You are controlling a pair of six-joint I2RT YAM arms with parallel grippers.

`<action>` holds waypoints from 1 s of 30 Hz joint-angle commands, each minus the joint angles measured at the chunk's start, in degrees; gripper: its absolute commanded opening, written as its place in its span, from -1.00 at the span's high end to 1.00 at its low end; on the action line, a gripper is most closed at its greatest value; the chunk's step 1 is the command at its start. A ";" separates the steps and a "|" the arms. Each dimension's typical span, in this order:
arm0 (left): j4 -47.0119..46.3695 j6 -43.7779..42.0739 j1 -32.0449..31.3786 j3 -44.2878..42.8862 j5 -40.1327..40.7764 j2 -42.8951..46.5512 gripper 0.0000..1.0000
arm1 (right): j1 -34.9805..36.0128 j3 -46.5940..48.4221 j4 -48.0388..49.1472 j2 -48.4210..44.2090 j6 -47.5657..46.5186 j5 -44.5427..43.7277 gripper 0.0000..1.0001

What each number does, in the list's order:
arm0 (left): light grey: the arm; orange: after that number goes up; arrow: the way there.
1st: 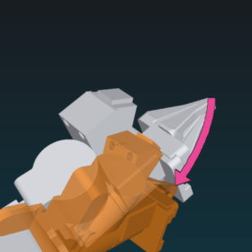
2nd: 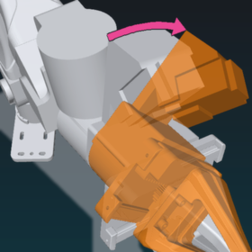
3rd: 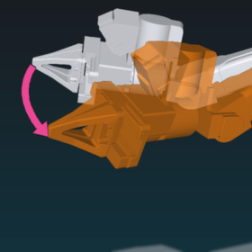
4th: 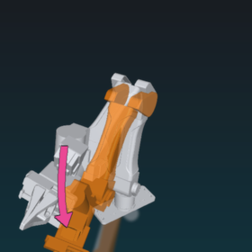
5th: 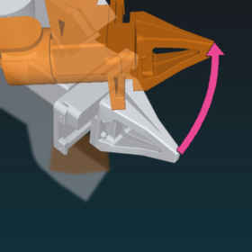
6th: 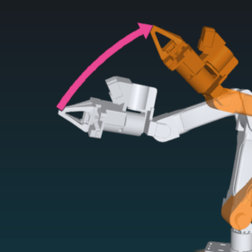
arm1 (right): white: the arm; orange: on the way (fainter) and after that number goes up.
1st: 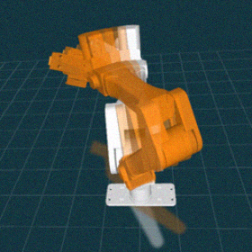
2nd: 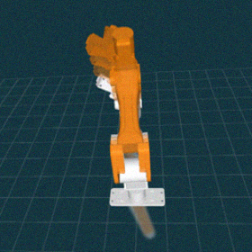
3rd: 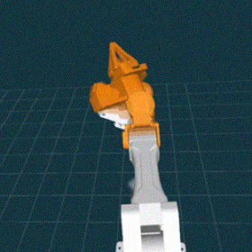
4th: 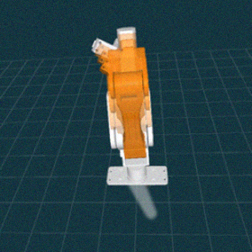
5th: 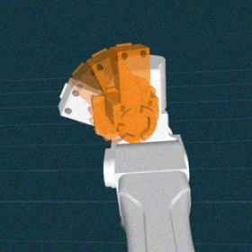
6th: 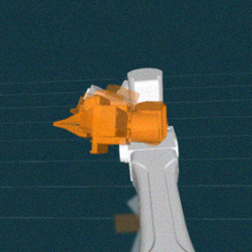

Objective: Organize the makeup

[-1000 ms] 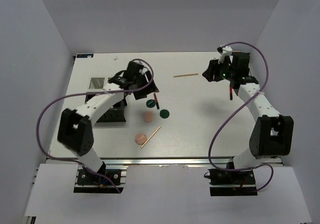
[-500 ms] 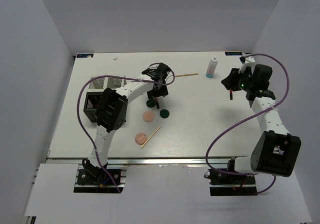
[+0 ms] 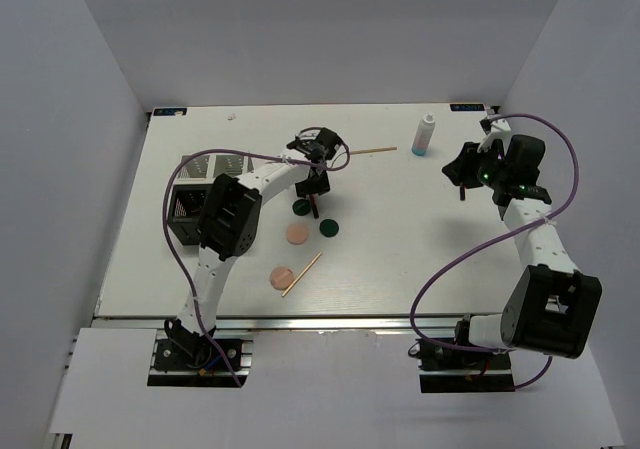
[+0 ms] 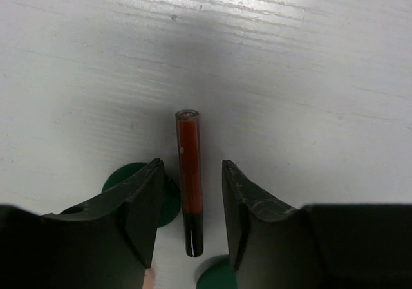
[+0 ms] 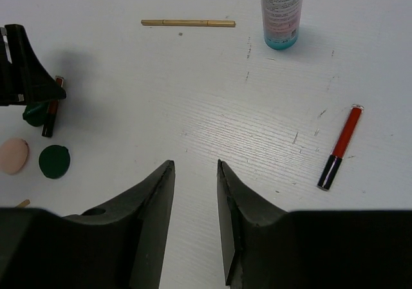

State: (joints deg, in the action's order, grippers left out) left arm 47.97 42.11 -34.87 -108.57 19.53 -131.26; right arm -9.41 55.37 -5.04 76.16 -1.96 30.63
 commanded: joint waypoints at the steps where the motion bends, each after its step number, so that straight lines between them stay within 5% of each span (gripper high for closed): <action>1: -1.47 -1.15 0.95 -1.38 1.39 0.66 -0.01 | -0.43 -0.27 -0.14 -2.33 -0.77 0.92 0.22; 14: -5.95 -1.41 1.56 5.65 -1.77 1.09 0.27 | -0.61 -0.27 -1.38 -3.30 -0.86 0.74 0.18; 21: -9.19 -2.56 1.83 6.88 -1.34 3.72 0.94 | -0.61 -0.36 -2.69 -3.74 -3.05 1.36 0.09; 30: -26.23 -6.33 2.00 15.83 -4.41 26.12 1.00 | -0.61 -0.97 -3.31 -4.70 -5.25 2.06 -0.10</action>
State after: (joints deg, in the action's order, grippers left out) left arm 31.22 37.41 -33.32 -94.52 16.01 -119.26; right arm -9.74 54.72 -8.16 72.88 -5.93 31.57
